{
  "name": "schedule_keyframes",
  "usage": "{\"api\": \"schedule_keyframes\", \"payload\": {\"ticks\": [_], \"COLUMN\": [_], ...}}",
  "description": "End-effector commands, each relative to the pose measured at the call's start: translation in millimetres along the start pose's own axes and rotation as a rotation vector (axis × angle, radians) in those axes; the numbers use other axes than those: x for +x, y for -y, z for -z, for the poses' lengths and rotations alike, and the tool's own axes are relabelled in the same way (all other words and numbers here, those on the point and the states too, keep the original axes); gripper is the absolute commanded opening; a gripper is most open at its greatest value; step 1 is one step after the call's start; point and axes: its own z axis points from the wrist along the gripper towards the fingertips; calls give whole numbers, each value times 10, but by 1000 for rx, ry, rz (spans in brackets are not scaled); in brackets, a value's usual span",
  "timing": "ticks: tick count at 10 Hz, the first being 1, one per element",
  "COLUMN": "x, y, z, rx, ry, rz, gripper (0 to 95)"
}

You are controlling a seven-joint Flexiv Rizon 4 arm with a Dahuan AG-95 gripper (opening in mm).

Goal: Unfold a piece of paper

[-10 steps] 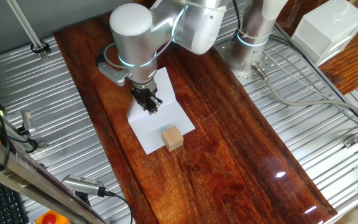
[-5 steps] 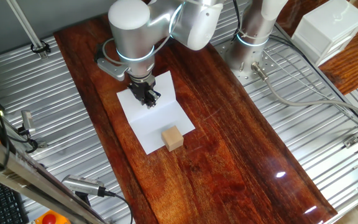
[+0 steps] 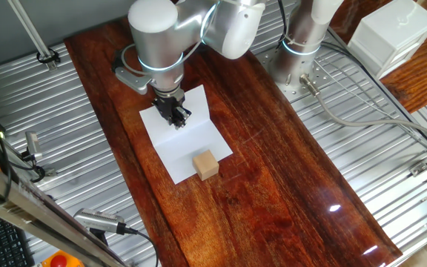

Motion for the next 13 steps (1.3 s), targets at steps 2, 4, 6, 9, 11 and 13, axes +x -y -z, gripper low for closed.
{"api": "schedule_keyframes", "payload": {"ticks": [2, 4, 6, 9, 11, 13], "x": [33, 113, 125, 126, 126, 126], "y": [34, 111, 122, 122, 122, 122], "z": [-26, -93, -89, -89, -89, -89], "rx": [19, 25, 37, 28, 18, 18], "ry": [-2, -2, -9, -22, -35, -43], "rz": [44, 69, 78, 89, 84, 46], "gripper": [190, 190, 190, 190, 190, 190]}}
